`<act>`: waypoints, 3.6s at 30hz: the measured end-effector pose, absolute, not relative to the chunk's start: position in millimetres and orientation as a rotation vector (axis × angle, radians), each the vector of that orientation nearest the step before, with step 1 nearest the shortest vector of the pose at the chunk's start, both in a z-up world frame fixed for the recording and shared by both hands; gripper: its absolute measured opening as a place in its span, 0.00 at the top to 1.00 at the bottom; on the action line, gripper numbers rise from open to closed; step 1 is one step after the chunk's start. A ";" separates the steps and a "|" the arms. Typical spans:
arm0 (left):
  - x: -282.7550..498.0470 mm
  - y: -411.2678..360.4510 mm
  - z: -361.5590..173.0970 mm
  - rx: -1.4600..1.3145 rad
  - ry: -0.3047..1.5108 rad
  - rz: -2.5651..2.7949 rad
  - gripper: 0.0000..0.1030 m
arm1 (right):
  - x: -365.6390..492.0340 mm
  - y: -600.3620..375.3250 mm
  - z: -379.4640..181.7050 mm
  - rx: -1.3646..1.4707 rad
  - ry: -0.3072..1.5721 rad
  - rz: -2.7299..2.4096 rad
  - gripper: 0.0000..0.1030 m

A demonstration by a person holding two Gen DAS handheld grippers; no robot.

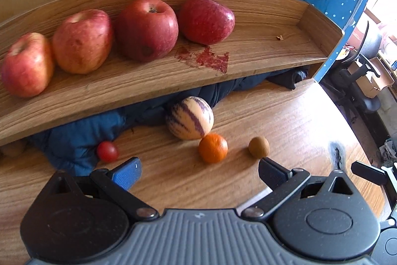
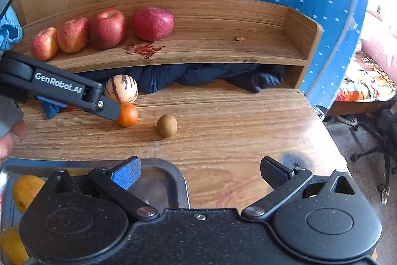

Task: Organize fruits
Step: 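Move both open tools back toward the small orange and brown kiwi, then grasp the small orange with the left tool while the right tool grasps the brown kiwi, then carry the orange in the left tool and kiwi in the right tool over the tray, then open the left tool to drop the orange while the right tool releases the kiwi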

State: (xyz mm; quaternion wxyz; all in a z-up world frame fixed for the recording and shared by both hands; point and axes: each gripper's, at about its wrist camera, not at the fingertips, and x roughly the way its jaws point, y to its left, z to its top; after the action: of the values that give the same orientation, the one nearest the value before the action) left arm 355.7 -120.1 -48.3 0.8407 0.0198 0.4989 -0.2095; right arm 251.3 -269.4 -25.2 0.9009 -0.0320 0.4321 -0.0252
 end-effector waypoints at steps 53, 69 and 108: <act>367.7 -126.6 -71.0 -0.035 1.107 -0.545 0.67 | 313.5 -254.8 -55.7 -0.089 0.974 0.132 0.73; 321.7 -123.5 -58.2 -0.004 1.120 -0.573 0.67 | 256.0 -252.6 -37.7 -0.061 0.944 0.116 0.73; 272.5 -115.1 -52.9 0.018 1.174 -0.481 0.33 | 196.9 -258.0 -23.3 -0.025 0.938 0.077 0.51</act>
State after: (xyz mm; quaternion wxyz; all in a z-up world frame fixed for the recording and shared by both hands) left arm 272.5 -115.1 -52.9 0.8056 0.0084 0.5483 -0.2245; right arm 196.9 -258.0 -23.3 0.8912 -0.0119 0.4520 0.0369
